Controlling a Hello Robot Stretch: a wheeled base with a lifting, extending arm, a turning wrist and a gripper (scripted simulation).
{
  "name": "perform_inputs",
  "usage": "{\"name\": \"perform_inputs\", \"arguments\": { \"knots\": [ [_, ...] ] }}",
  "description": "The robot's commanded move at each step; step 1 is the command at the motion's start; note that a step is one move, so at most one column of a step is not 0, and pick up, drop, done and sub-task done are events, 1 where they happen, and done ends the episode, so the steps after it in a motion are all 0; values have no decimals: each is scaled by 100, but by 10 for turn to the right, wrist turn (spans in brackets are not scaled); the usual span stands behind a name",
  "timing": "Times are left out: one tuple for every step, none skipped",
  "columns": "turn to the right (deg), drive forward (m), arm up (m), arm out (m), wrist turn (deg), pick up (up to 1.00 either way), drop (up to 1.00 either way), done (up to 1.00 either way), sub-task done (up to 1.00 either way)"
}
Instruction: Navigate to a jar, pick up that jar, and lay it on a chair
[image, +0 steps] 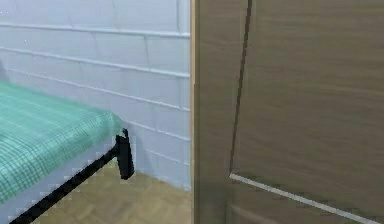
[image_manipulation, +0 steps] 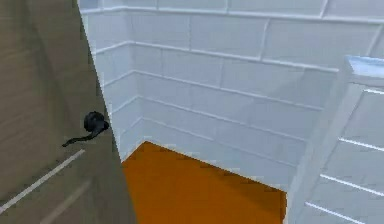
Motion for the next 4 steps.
{"name": "perform_inputs", "arguments": {
  "knots": [
    [0, 25, 0, 0, 0, 0, 0, 0, 0],
    [-450, 0, 0, 0, 0, 0, 0, 0, 0],
    [-360, 0, 0, 0, 0, 0, 0, 0, 0],
    [0, 80, 0, 0, 0, 0, 0, 0, 0]
  ]
}}
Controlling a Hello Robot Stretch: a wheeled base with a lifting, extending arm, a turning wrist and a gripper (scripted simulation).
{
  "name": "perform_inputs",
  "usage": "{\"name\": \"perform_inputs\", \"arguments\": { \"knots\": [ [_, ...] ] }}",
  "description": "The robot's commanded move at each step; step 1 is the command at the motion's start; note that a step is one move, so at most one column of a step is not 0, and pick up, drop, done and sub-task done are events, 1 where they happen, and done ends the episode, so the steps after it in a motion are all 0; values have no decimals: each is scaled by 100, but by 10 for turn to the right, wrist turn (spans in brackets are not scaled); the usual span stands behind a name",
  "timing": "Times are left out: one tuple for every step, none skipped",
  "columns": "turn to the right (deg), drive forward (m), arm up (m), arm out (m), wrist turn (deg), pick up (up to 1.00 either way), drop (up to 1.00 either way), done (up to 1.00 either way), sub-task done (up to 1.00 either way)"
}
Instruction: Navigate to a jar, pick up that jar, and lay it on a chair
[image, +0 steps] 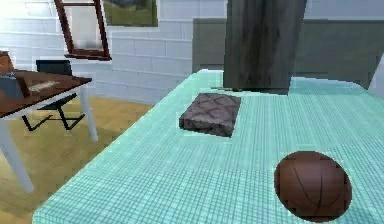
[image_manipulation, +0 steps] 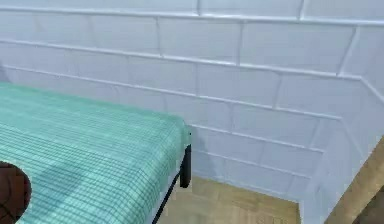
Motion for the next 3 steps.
{"name": "perform_inputs", "arguments": {
  "knots": [
    [-450, 0, 0, 0, 0, 0, 0, 0, 0],
    [-240, 0, 0, 0, 0, 0, 0, 0, 0],
    [0, 75, 0, 0, 0, 0, 0, 0, 0]
  ]
}}
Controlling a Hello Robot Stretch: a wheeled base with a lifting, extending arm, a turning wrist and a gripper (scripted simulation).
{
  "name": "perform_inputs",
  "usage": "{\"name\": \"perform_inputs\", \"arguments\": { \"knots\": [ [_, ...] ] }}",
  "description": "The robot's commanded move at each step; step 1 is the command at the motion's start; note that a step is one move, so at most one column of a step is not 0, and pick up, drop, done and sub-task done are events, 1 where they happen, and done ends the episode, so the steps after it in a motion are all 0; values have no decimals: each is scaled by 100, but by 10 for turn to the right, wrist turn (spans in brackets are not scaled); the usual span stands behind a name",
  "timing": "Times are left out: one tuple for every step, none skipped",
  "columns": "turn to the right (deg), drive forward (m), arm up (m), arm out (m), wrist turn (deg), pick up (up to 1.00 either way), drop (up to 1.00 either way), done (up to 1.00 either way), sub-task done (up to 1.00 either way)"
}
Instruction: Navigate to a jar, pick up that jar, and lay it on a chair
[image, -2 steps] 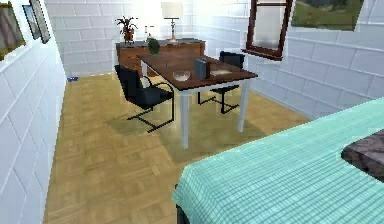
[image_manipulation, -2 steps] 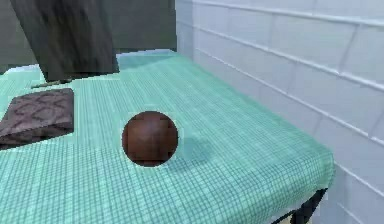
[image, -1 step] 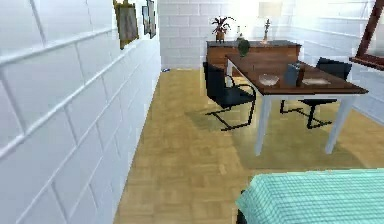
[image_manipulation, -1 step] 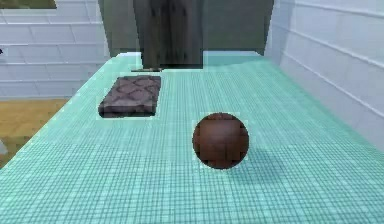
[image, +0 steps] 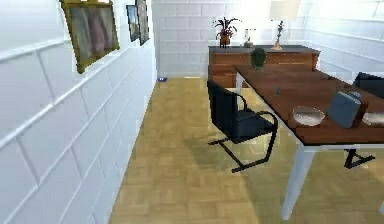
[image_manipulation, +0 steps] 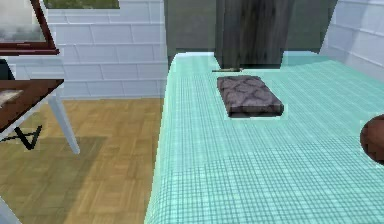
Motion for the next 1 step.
{"name": "perform_inputs", "arguments": {
  "knots": [
    [-30, 0, 0, 0, 0, 0, 0, 0, 0]
  ]
}}
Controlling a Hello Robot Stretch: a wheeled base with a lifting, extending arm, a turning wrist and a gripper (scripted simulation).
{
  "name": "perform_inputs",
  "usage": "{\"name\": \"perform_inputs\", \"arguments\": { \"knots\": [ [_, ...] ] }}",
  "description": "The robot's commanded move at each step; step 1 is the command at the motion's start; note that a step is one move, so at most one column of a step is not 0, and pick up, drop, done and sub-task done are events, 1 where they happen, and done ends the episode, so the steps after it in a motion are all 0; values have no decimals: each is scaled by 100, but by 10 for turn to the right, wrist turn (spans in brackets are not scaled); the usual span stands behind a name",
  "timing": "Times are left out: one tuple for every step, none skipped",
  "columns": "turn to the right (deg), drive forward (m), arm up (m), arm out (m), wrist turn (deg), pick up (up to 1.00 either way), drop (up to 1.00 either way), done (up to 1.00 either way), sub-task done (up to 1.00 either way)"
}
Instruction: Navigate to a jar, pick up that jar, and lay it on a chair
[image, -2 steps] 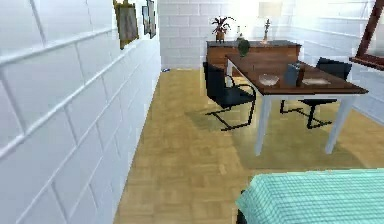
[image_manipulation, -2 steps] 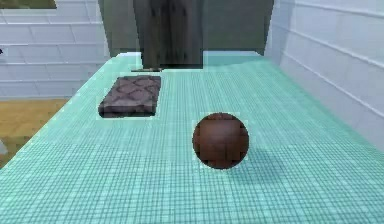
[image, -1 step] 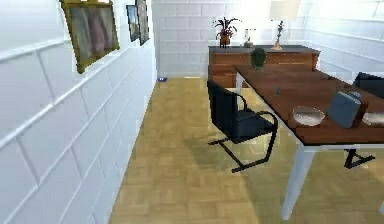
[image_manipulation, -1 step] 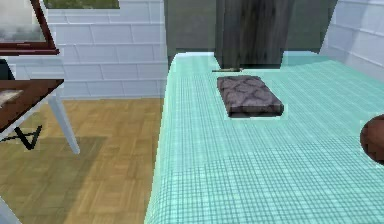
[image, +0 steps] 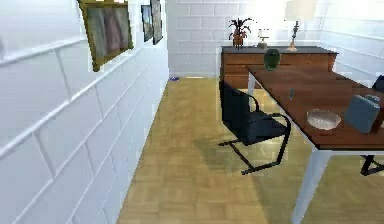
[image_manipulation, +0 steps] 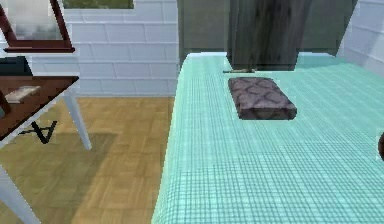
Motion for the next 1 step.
{"name": "perform_inputs", "arguments": {
  "knots": [
    [0, 100, 0, 0, 0, 0, 0, 0, 0]
  ]
}}
